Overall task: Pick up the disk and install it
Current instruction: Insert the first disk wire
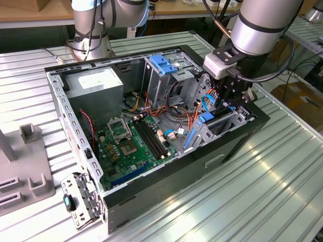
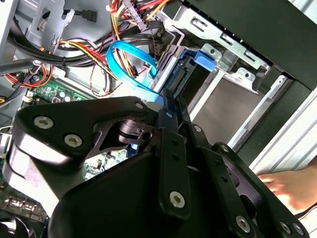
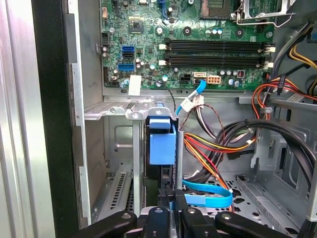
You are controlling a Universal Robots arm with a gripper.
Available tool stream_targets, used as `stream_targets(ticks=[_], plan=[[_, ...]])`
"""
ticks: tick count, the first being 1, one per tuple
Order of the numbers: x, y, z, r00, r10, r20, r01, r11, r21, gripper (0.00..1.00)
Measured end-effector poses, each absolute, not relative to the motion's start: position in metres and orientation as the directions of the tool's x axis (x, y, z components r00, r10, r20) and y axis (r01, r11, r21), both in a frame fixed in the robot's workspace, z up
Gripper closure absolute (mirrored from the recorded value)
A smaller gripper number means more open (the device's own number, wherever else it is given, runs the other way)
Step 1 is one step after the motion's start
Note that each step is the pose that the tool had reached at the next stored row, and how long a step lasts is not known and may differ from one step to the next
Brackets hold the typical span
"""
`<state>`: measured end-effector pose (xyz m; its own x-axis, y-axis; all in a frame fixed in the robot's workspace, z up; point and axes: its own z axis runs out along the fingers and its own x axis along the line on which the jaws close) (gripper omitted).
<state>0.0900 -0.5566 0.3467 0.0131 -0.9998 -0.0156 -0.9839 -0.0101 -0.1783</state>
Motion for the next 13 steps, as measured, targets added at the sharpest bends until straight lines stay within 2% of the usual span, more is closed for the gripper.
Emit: stream_targets(ticks=[13], plan=[[0.0897,-0.5572,0.3427,0.013,-1.0,-0.016,-0.984,-0.01,-0.178,0.84]])
